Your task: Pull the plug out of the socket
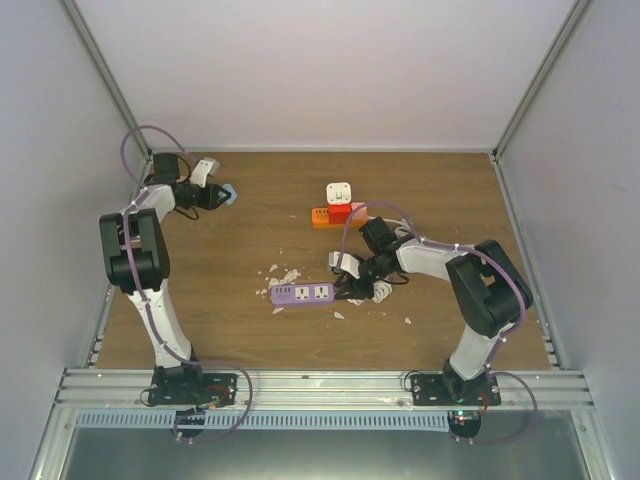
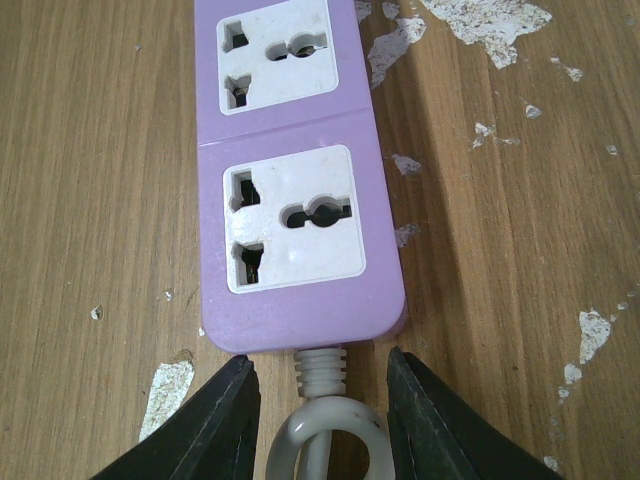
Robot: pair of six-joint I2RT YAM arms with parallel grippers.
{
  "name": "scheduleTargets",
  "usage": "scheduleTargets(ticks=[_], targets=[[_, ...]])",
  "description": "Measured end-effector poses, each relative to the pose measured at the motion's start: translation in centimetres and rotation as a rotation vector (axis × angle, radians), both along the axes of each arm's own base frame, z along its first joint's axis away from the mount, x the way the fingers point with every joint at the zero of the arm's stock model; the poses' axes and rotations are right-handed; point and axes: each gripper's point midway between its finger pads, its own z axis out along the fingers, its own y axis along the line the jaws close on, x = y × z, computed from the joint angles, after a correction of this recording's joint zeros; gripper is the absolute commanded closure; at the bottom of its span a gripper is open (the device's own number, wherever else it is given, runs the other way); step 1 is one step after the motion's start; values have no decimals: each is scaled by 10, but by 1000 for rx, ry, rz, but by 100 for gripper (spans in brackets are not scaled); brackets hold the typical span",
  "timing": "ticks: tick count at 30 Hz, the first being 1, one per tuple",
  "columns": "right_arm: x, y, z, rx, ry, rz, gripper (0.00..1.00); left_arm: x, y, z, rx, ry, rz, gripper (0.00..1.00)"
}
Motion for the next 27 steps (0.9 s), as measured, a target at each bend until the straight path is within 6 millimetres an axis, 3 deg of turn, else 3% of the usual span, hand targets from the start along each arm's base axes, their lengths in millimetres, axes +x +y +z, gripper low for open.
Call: scheduleTargets(ticks=[6, 17, 20, 25, 27], targets=[[0, 0, 0, 0, 0, 0, 63, 12, 3, -3, -9, 2, 11, 69], [0, 0, 0, -1, 0, -1, 63, 17, 5, -28, -27, 57, 28, 65], [0, 0, 0, -1, 0, -1, 63, 19, 7, -33, -20, 68, 35, 58], [0, 0, 0, -2, -1, -2, 61, 25, 11, -31, -2, 62, 56, 37], [0, 0, 0, -3, -1, -2, 60, 26, 13, -31, 6, 61, 65, 35]])
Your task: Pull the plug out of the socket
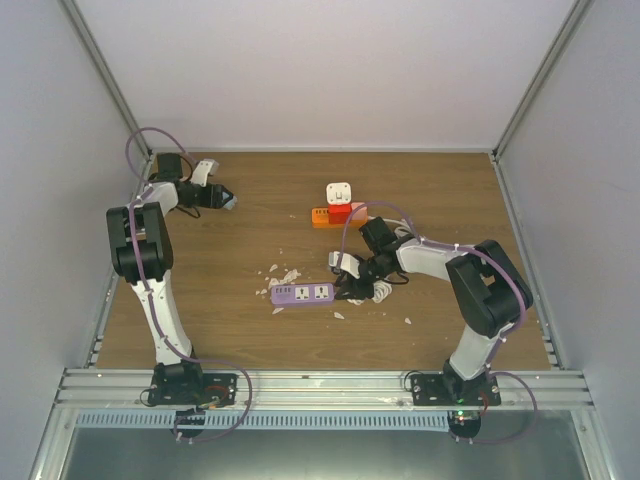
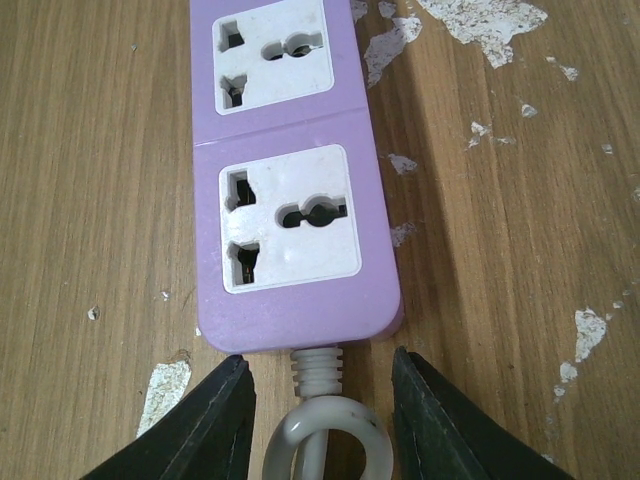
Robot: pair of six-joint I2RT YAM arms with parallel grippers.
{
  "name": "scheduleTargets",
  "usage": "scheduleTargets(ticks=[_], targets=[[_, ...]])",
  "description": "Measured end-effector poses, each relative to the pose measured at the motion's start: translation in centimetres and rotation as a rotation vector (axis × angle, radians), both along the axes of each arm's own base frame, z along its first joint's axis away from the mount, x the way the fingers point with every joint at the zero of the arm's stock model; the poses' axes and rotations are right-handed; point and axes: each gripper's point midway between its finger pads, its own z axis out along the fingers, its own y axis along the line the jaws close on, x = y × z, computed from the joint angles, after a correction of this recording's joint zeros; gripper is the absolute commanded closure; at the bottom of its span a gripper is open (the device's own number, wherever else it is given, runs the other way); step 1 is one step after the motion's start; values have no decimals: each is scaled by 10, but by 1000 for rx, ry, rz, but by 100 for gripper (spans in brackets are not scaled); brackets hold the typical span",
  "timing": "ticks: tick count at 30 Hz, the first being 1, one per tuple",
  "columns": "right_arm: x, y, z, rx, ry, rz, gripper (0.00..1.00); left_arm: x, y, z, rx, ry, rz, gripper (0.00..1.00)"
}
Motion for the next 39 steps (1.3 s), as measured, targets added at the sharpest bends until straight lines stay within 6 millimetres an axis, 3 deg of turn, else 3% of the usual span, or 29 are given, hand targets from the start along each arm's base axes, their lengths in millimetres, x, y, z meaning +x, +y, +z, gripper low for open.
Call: scheduleTargets(ticks=[9, 15, 22, 25, 27, 29, 39], targets=[[1, 0, 0, -2, -2, -2, 54, 3, 8, 3, 35, -4, 33, 26], [1, 0, 2, 0, -3, -5, 40, -6, 9, 34, 64, -59, 33, 19], [3, 4, 11, 11, -34, -3, 27, -36, 2, 90, 105, -178, -4, 10], [2, 7, 15, 12, -55, 6, 21, -47, -2, 106, 116, -216, -26, 1], [2, 9, 17, 7, -73, 18, 7, -56, -5, 112, 118, -231, -41, 1], [1, 13, 18, 0, -93, 32, 1, -69, -10, 117, 115, -237, -53, 1], [2, 43, 33, -19, -206, 105, 4, -113, -34, 142, 89, -288, -115, 1]])
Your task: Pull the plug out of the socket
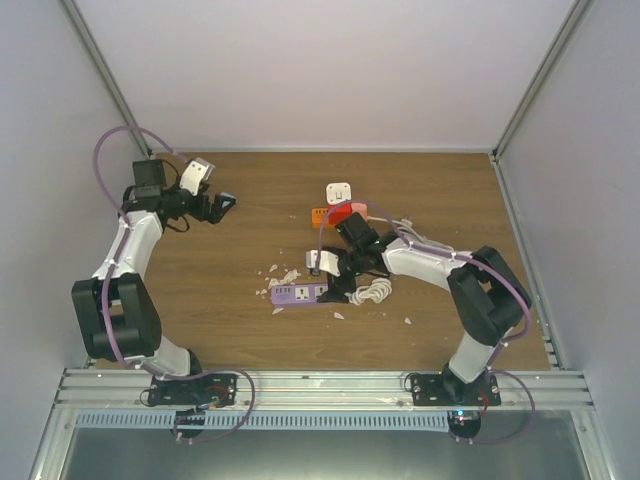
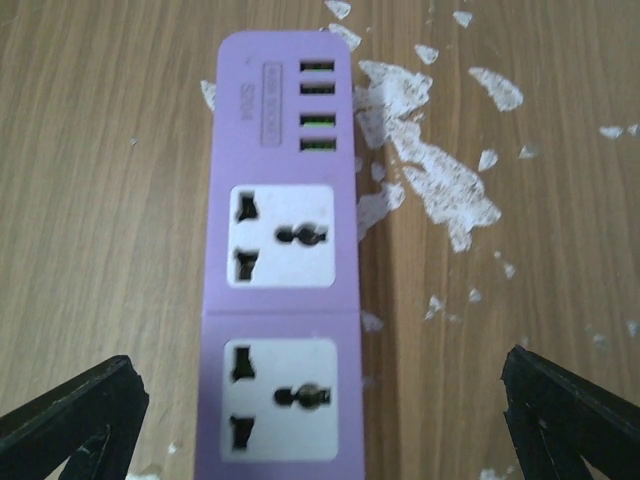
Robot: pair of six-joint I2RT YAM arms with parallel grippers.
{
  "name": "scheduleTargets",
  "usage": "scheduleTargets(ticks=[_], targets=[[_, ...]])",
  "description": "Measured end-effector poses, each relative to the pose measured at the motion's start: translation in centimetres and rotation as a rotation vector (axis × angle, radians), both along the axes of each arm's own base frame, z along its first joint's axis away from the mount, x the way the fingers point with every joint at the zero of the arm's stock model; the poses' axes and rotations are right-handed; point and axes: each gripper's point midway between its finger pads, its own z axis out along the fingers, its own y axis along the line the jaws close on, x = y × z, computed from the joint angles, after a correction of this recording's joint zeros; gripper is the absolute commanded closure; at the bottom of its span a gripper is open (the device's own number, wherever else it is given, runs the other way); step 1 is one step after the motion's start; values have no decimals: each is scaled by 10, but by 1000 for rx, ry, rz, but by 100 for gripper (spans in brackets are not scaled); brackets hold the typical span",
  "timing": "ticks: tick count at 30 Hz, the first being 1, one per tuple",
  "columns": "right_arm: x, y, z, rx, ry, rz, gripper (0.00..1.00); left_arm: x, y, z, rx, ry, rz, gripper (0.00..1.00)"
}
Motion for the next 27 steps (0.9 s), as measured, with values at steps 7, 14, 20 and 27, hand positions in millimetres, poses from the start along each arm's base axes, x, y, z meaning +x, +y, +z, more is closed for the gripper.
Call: scheduleTargets(ticks=[7, 14, 20, 27], targets=[[-3, 17, -12, -45, -23, 43, 7, -13, -19, -5, 2, 8, -52, 1], [-12, 17, -32, -90, 4, 70, 17, -18, -29, -9, 19, 8, -93, 1], [-13, 13, -37, -110, -1, 77, 35, -24, -47, -14, 38, 6, -161, 8], [-19, -8, -48, -131, 20, 59, 50, -35, -83, -26, 50, 6, -297, 13]])
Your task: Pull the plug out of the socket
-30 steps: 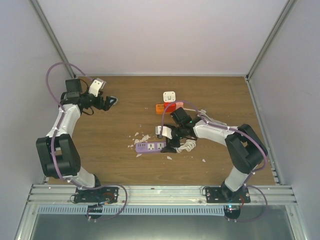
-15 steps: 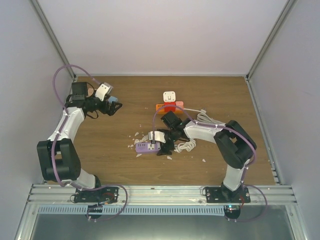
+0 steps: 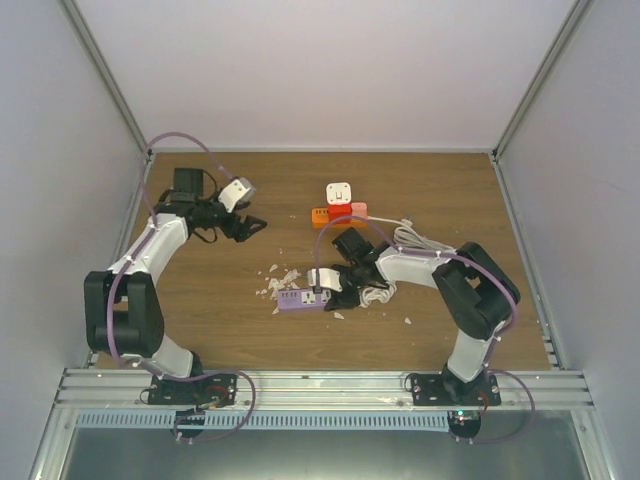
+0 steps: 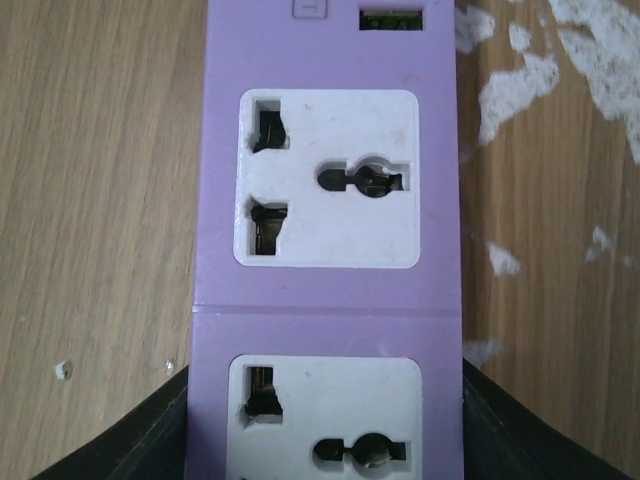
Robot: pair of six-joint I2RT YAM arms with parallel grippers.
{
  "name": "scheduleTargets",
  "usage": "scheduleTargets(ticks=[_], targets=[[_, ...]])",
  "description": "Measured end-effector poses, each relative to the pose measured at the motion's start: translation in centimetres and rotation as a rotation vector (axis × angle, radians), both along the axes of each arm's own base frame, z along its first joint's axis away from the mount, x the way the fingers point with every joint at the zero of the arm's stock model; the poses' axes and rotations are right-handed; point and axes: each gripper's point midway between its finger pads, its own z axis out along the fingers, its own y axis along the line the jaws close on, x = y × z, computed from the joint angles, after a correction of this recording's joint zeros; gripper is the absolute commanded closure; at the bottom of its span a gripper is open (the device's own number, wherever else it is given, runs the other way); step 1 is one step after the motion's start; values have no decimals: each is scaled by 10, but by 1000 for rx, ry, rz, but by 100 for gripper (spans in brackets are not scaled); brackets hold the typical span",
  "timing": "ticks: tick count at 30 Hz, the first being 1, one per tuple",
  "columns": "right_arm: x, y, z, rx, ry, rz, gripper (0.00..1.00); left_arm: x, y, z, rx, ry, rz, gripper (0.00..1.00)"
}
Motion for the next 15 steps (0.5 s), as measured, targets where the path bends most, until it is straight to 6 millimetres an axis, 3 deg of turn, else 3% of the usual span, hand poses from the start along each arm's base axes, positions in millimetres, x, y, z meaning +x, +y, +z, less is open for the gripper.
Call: scheduleTargets(ticks=[7, 15], targets=[[8, -33, -1, -7, 3, -58, 54, -22, -50, -25, -28, 41, -192, 12], [22, -80, -1, -16, 3, -139, 54, -15, -80, -70, -21, 115, -284, 3]])
